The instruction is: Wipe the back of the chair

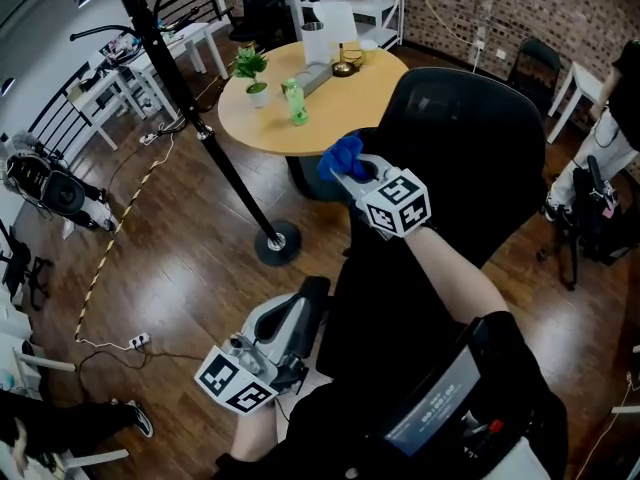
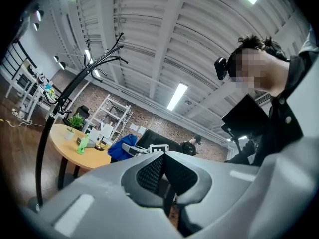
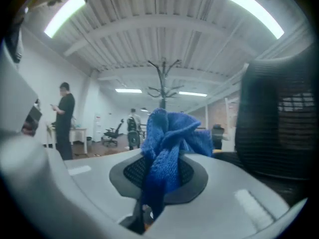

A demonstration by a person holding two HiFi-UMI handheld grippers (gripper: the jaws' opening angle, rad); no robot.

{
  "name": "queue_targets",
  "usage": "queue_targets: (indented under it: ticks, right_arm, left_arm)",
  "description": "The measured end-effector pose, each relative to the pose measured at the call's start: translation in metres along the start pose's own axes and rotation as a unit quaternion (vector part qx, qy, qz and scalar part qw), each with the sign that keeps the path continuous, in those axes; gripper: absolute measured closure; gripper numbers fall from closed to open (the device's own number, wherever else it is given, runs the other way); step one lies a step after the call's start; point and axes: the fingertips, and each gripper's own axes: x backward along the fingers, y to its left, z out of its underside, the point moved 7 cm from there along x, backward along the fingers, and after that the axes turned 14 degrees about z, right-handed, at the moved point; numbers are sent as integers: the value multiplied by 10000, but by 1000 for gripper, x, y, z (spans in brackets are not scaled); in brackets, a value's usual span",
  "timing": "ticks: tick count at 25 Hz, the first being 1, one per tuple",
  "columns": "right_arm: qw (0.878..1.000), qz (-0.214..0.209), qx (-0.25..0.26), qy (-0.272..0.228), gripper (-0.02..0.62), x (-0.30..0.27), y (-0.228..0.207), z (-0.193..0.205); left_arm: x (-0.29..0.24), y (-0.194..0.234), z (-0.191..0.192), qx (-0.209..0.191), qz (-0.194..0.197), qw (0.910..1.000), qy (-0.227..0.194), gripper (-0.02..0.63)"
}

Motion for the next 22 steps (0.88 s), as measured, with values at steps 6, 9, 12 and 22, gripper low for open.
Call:
queue_targets:
  ticks: [6, 9, 12, 22]
  right_arm:
    - [9962, 662, -565, 53, 543, -7, -27, 18]
    - [9812, 1451, -1235, 306, 543, 12, -70, 44]
    - [9706, 1835, -1544, 204, 543, 44, -102, 54]
    - [9367, 2956, -1872, -105, 543, 168, -184, 71]
  left_arm:
    - [0, 1, -1, -75, -106, 9999, 21, 603]
    - [-4, 2, 3, -47, -30, 9999, 95, 603]
    - [-15, 3, 5, -10, 165, 9997, 186, 603]
    - [-78, -4, 26, 220, 1038, 9928, 560, 603]
